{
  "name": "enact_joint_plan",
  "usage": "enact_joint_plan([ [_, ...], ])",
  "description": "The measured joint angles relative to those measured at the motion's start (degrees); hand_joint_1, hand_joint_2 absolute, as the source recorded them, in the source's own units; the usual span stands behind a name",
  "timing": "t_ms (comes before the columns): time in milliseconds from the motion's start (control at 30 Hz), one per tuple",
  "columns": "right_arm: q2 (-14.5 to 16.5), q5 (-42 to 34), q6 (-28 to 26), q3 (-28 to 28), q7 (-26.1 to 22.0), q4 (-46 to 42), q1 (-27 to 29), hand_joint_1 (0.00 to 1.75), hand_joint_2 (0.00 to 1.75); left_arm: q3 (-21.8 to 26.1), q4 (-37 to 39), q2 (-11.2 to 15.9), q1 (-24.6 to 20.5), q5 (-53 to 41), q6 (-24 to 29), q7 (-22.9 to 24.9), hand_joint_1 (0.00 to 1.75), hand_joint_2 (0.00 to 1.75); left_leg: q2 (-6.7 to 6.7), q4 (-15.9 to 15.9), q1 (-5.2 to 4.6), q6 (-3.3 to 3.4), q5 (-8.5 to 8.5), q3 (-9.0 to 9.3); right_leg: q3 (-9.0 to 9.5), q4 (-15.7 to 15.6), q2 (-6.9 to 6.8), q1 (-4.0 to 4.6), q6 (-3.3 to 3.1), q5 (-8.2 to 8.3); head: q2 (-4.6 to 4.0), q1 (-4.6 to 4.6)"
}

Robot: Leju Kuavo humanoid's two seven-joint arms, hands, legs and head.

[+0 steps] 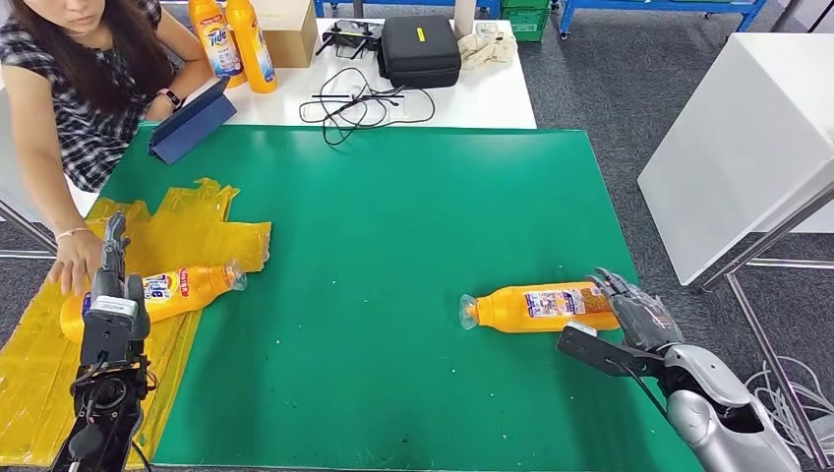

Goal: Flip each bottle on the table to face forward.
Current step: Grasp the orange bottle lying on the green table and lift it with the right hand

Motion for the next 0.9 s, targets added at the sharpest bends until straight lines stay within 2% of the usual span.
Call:
enact_joint_plan([
  [200,0.7,0.4,-0.4,0.6,-0.2,3.2,-1.2,0.00,1.75,-0.1,-4.8,-0.6,0.8,0.7,-0.6,0.2,0.00,0.00,0.00,0.0,0.02,0.00,0.01,0.02,0.00,0.0,0.00,0.00,0.00,0.00,0.00,0.00],
  [467,1.2,0.1,-0.4,1.4,-0.9,5.9,-2.8,0.00,1.75,-0.6,-6.3,-1.0,0.7,2.5,-1.9,0.0,0.00,0.00,0.01,0.0,0.05,0.00,0.01,0.02,0.00,0.0,0.00,0.04,0.00,0.00,0.00,0.00],
  [867,7.0,3.1,-2.9,9.5,-3.0,23.3,-15.2,0.00,1.75,-4.0,-6.2,-1.3,-1.1,7.0,-2.1,-0.1,0.00,0.00,0.10,0.0,0.08,0.00,0.04,0.13,0.05,0.0,0.10,0.08,0.00,0.03,0.00,0.00],
  [900,7.6,3.5,-2.6,10.3,-3.0,25.0,-16.5,0.41,1.75,-4.1,-6.2,-1.3,-1.1,7.2,-2.1,-0.1,0.00,0.00,0.15,0.0,0.08,0.00,0.04,0.15,0.05,0.0,0.16,0.09,0.00,0.03,0.00,0.00],
])
